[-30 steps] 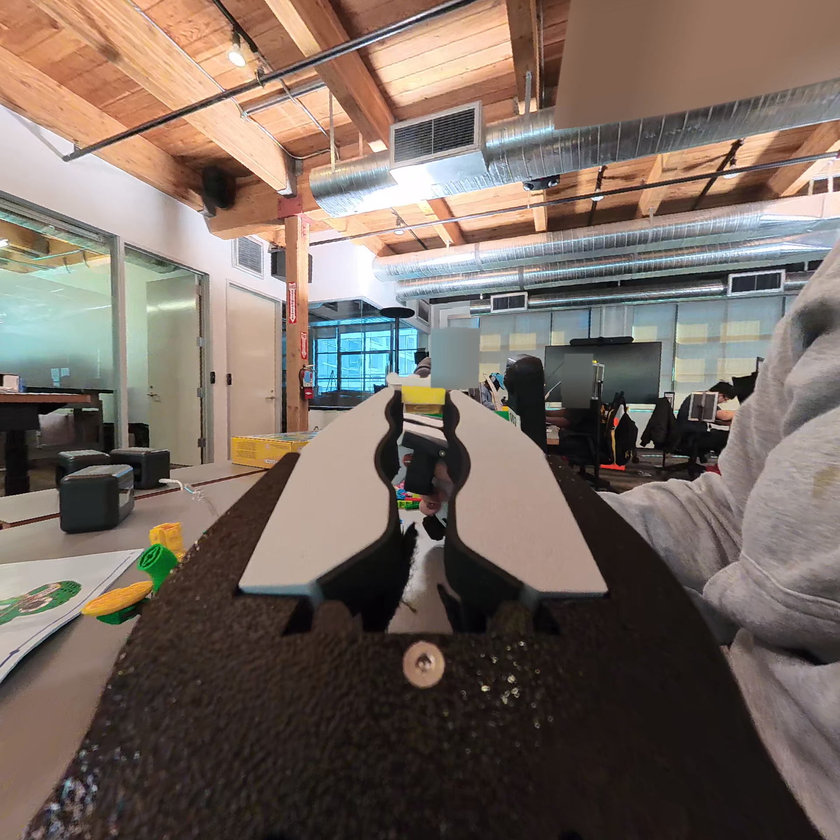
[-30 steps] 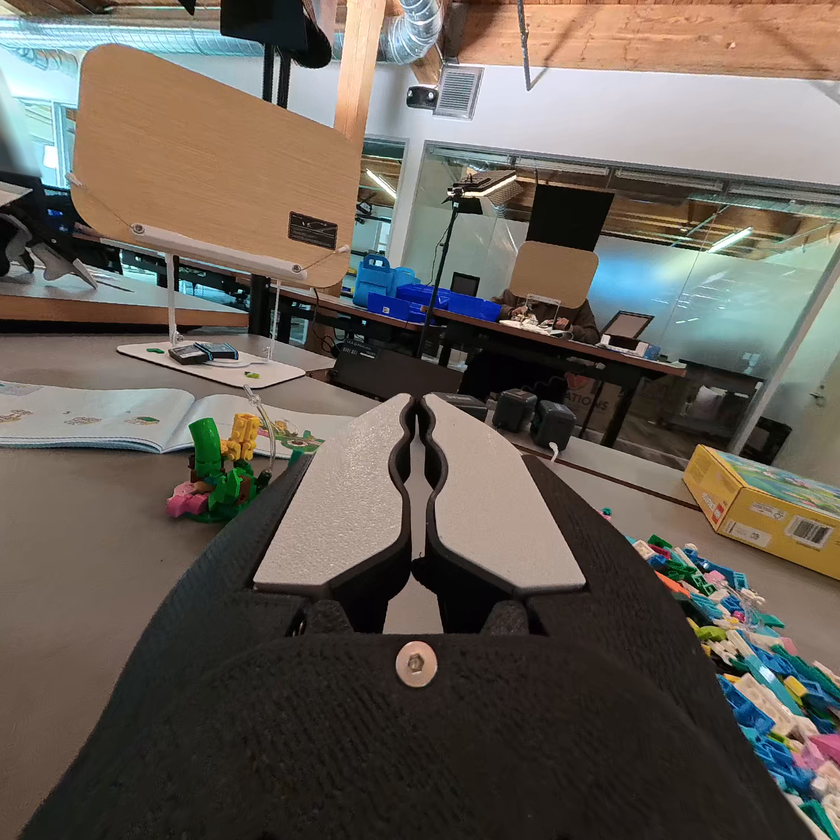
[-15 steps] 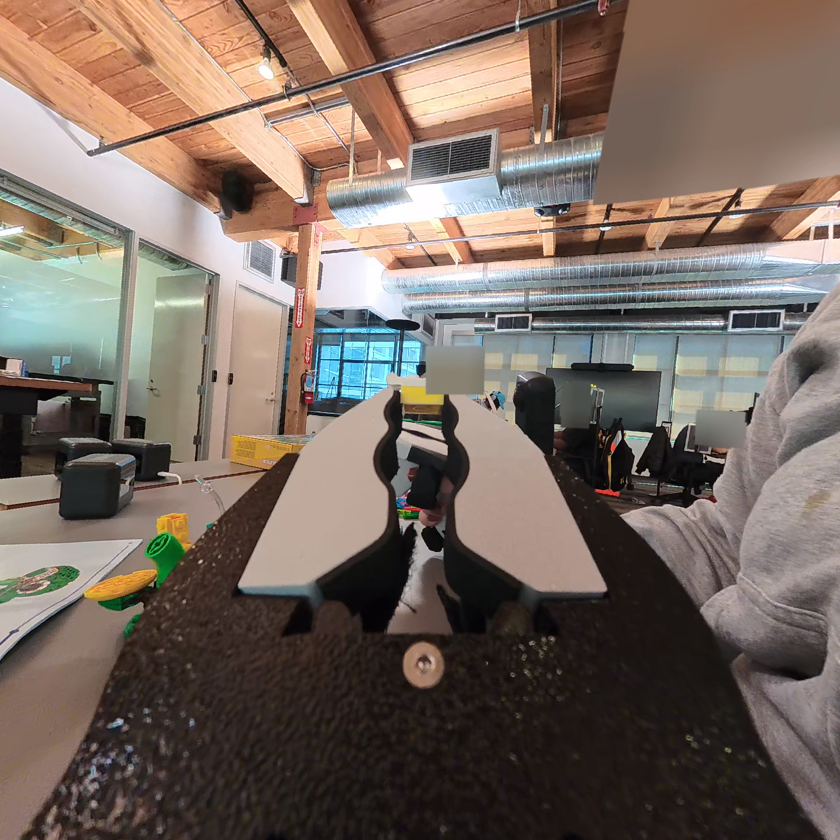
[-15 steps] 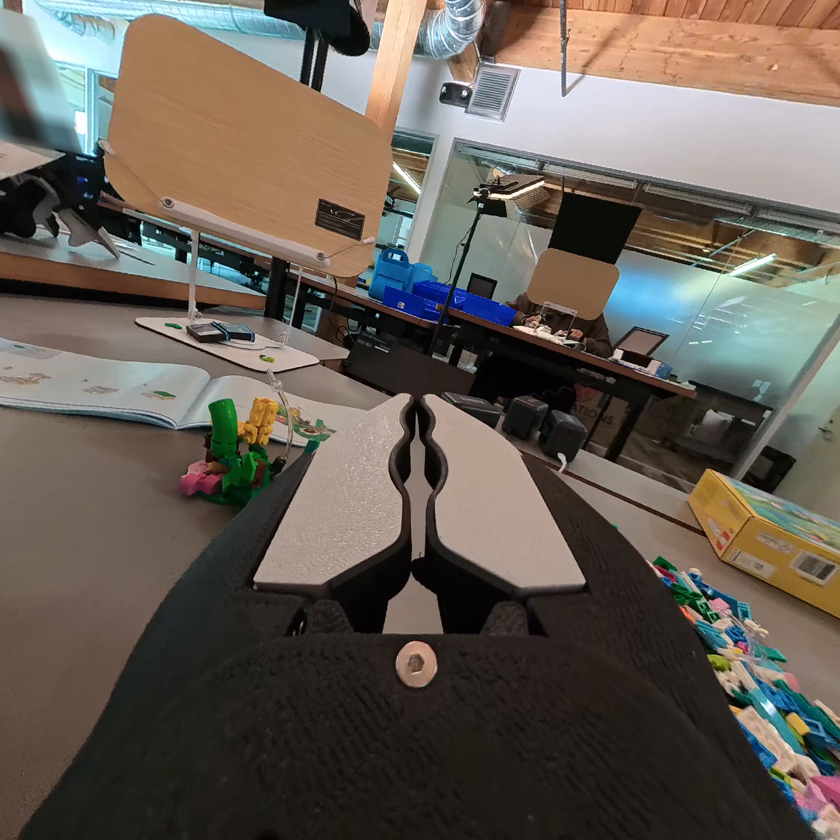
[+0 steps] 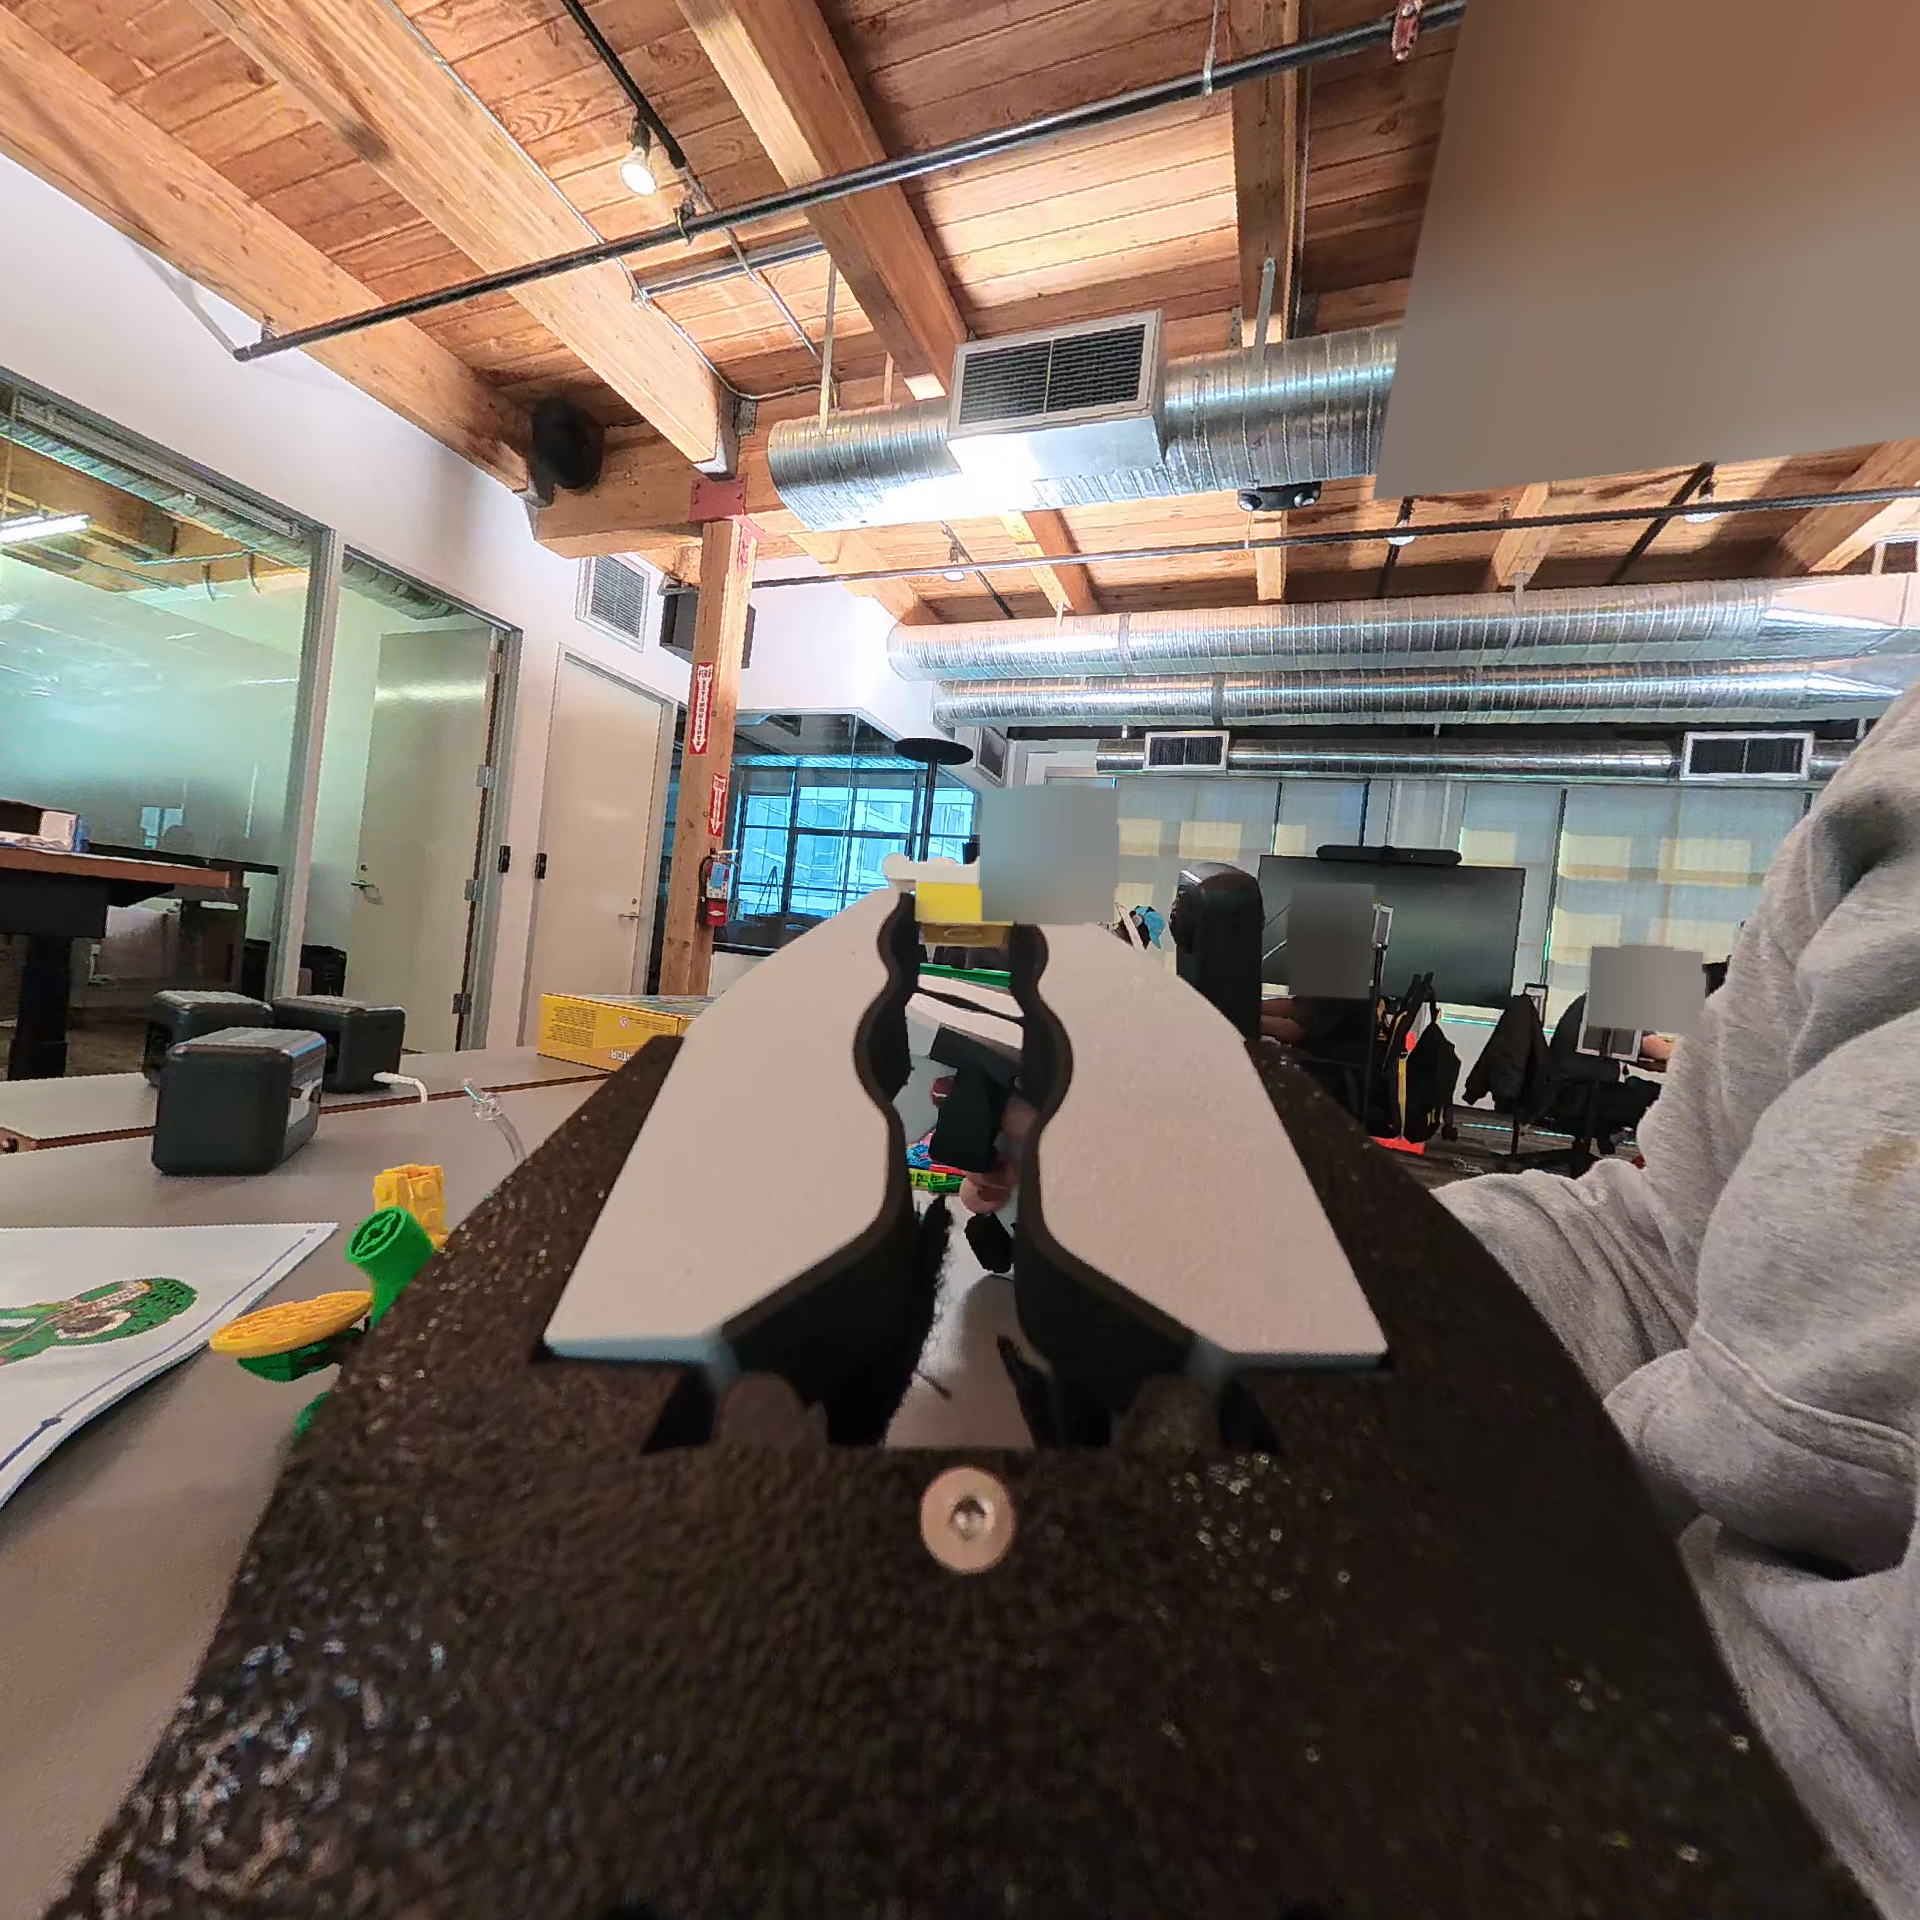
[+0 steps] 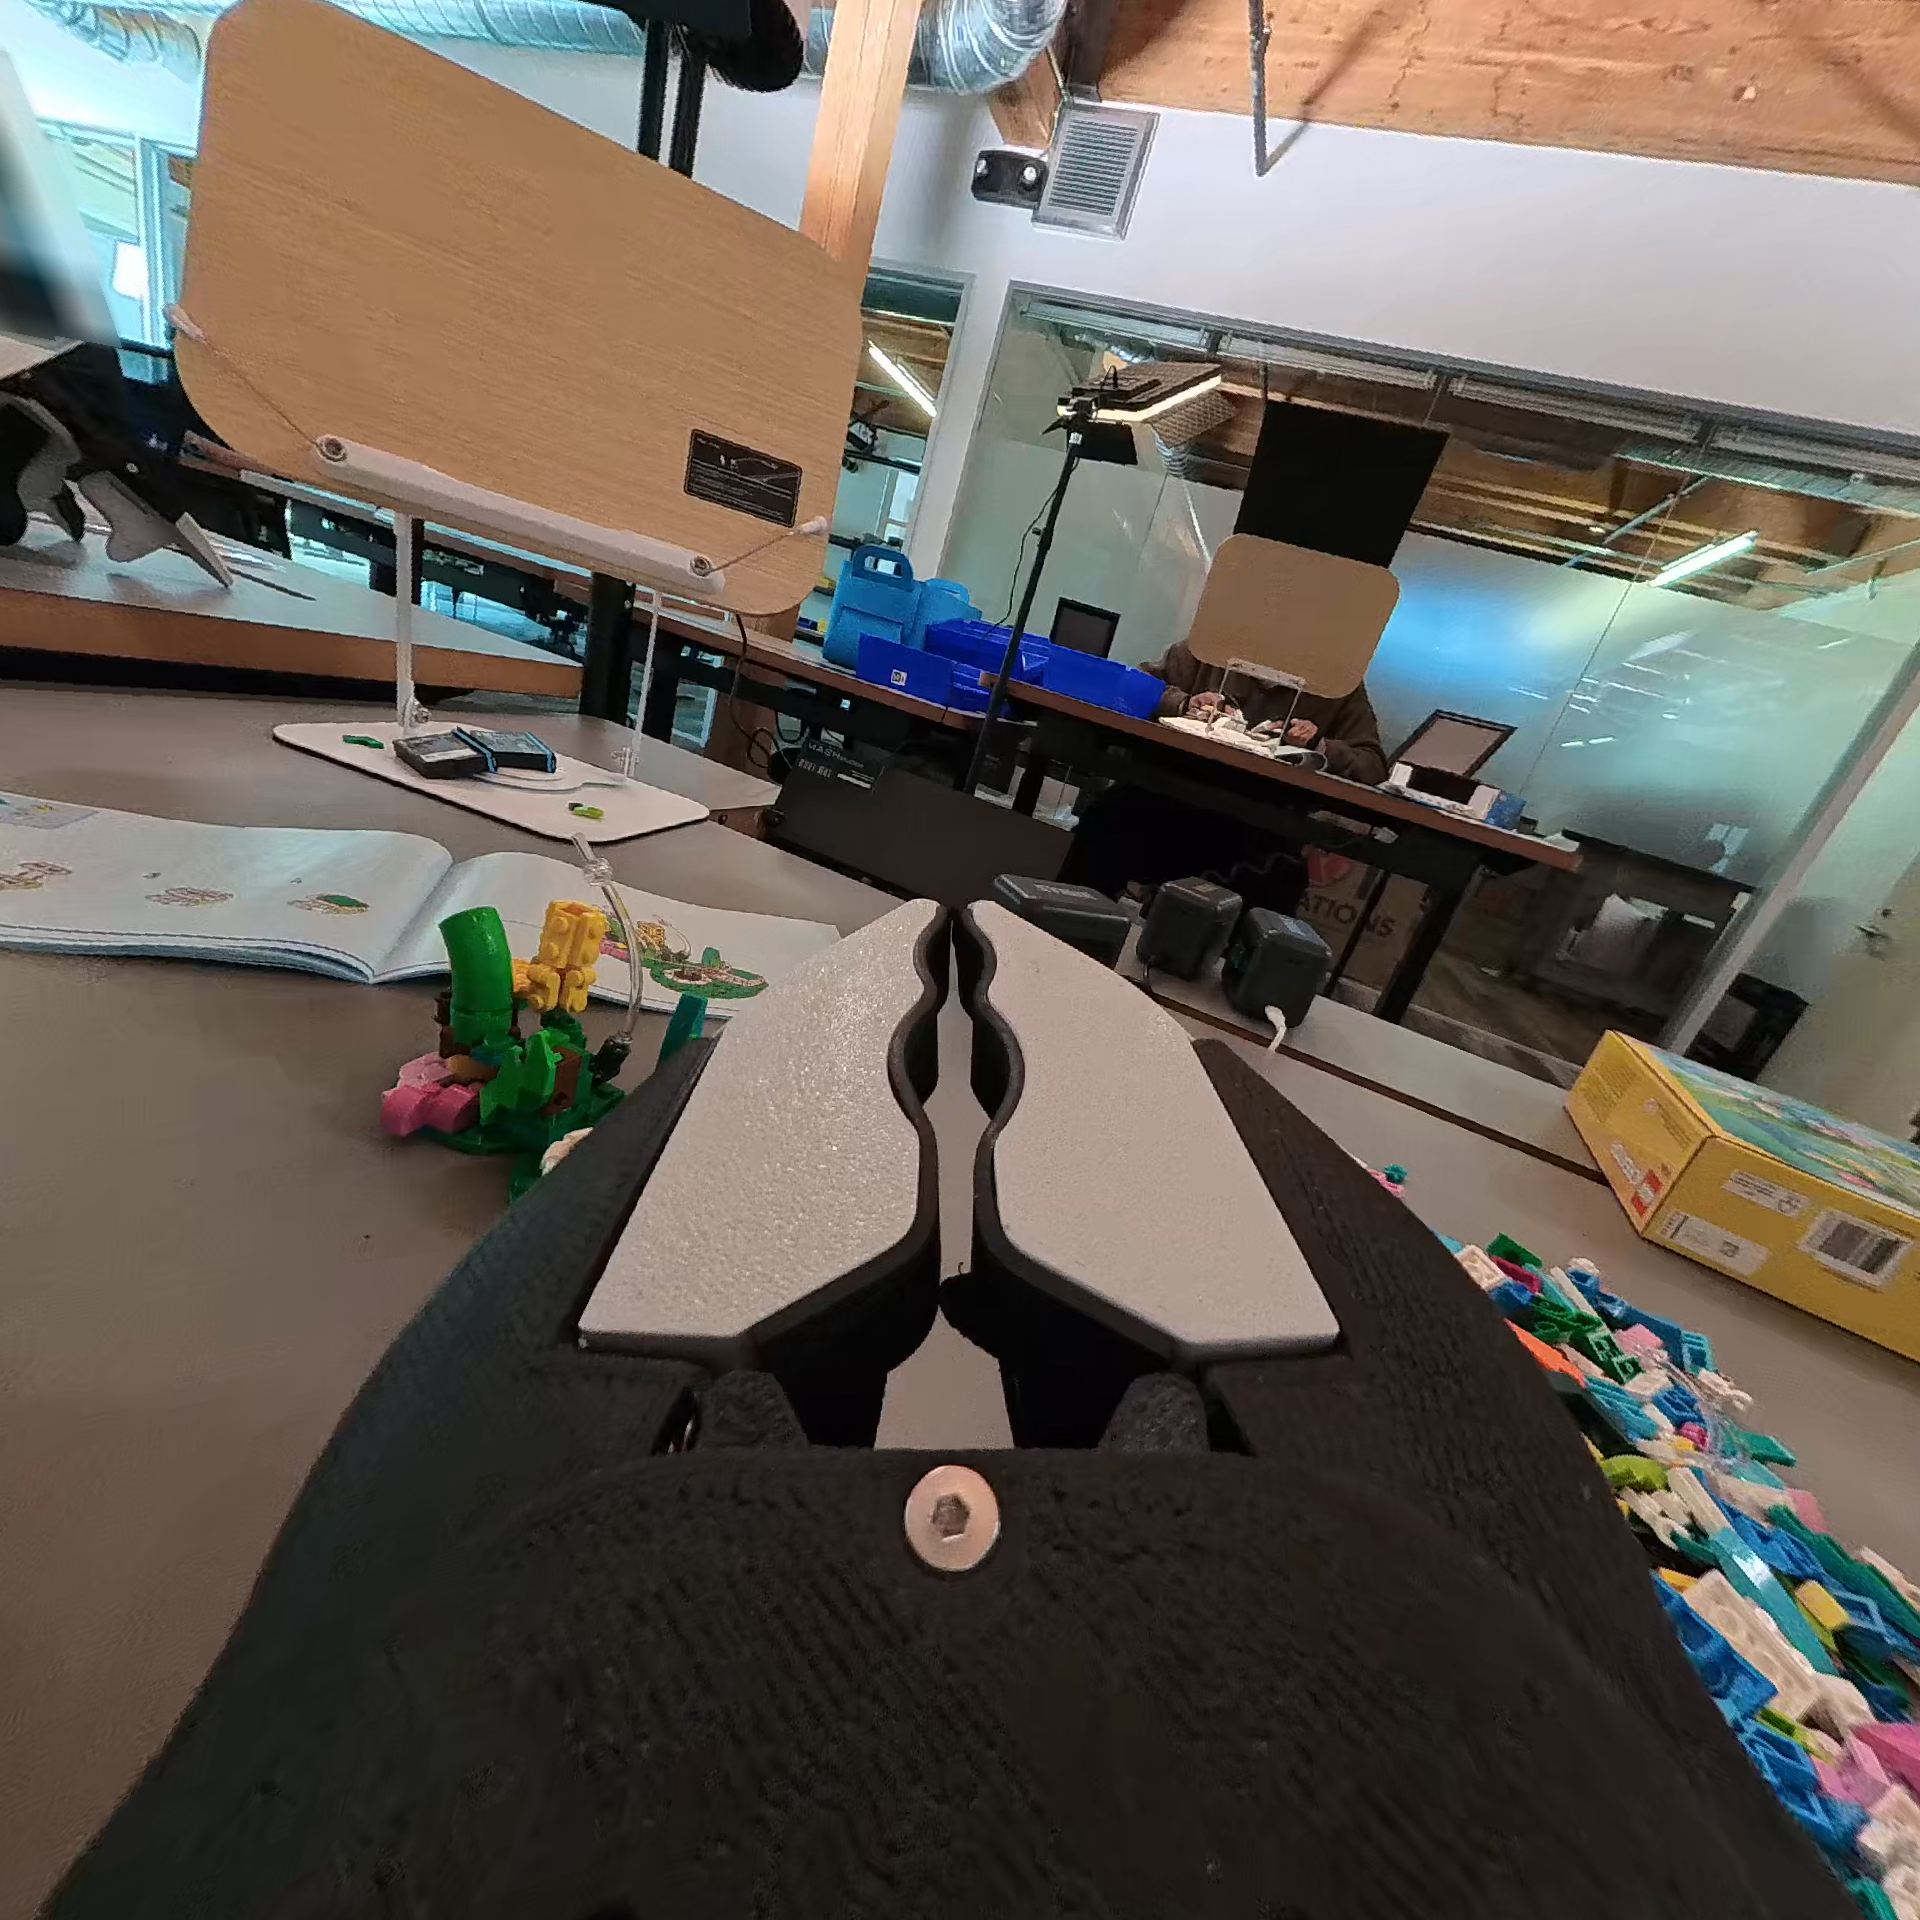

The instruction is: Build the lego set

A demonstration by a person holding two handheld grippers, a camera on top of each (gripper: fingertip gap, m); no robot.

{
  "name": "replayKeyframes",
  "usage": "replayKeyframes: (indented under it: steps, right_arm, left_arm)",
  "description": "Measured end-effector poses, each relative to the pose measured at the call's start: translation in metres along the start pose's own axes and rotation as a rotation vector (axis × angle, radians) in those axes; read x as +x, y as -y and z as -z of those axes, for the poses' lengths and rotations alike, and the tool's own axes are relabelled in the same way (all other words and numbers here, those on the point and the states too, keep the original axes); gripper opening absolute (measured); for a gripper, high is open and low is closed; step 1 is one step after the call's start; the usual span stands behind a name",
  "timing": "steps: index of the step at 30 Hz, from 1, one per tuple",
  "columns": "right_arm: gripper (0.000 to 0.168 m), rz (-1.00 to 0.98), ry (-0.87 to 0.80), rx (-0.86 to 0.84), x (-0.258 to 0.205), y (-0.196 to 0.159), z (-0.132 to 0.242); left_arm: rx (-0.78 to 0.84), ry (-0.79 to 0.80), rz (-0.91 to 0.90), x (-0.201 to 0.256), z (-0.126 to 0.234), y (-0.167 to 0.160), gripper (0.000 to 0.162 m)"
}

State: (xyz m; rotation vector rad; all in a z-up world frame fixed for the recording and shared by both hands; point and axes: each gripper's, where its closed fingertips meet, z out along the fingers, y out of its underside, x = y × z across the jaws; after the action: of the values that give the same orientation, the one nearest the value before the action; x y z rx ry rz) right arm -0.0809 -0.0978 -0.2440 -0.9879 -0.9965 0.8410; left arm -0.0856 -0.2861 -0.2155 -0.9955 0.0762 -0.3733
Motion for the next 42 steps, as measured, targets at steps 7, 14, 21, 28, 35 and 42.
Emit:
replayKeyframes:
  steps: [7, 14, 21, 28, 35, 42]
  right_arm:
    - [0.000, 0.003, 0.004, -0.002, -0.001, 0.000, -0.001]
    - [0.000, 0.010, 0.011, -0.002, -0.004, 0.001, -0.001]
    - [0.000, 0.023, 0.017, -0.002, -0.006, 0.001, -0.002]
    - [0.000, 0.030, 0.023, -0.001, -0.007, 0.002, -0.002]
    - [0.000, 0.056, 0.033, 0.004, -0.011, 0.004, -0.001]
    - [0.000, 0.075, 0.045, 0.004, -0.014, 0.005, -0.001]
  left_arm:
    - [0.003, 0.004, 0.008, -0.001, 0.000, 0.000, 0.016]
    - [0.006, 0.005, 0.013, -0.002, 0.000, 0.001, 0.016]
    - [0.008, 0.006, 0.015, -0.002, 0.000, 0.001, 0.016]
    - [0.008, 0.005, 0.014, -0.002, 0.001, 0.001, 0.016]
    - [0.007, 0.006, 0.018, -0.003, 0.001, 0.001, 0.016]
    - [0.008, 0.007, 0.019, -0.003, 0.001, 0.001, 0.016]
